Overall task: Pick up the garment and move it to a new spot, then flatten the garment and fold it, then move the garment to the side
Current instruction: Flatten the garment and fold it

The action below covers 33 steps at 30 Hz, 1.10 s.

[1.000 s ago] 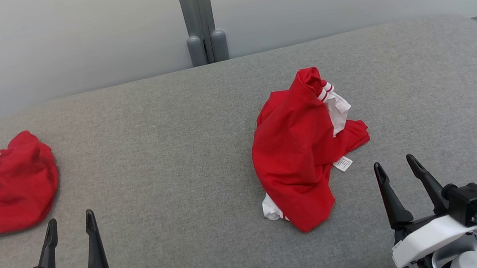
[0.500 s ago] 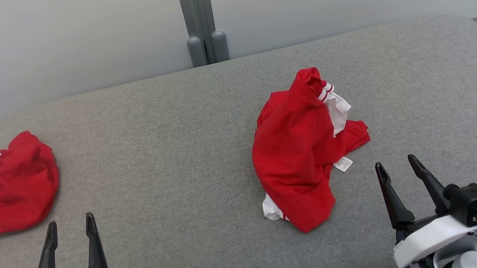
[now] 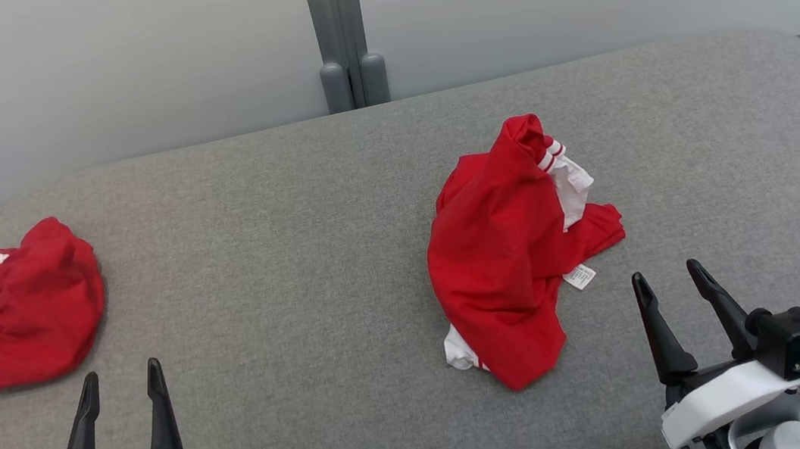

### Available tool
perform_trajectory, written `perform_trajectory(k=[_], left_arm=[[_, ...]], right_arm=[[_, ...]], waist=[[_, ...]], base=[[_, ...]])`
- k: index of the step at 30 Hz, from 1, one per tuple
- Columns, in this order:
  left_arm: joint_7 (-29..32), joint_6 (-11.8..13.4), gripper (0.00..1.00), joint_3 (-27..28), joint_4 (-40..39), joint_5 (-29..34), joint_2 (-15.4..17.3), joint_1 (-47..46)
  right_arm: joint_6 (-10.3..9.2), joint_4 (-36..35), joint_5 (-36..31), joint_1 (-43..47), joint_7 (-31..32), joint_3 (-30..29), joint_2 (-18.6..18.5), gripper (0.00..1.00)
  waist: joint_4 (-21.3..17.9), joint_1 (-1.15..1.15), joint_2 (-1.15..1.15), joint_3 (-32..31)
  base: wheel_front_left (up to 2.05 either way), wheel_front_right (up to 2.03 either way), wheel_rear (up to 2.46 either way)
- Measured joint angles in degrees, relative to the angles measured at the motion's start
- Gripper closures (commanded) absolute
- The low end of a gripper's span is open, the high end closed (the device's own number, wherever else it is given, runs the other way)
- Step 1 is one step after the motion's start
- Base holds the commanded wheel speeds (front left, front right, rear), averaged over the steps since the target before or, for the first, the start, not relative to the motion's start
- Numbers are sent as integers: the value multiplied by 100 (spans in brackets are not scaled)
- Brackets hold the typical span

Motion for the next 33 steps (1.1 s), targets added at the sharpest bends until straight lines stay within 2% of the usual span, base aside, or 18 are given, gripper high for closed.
perform_trajectory(k=[26, 33], left_arm=[[0, -9, 0, -42, 7, 5, 0, -1], [1, -9, 0, -135, 9, -7, -7, -45]], right_arm=[[0, 43, 0, -31, 0, -55, 21, 0], [0, 218, -69, -675, 0, 31, -250, 0]], waist=[[60, 0, 0, 41], [133, 0, 0, 222]], base=[[0, 0, 0], [0, 0, 0]])
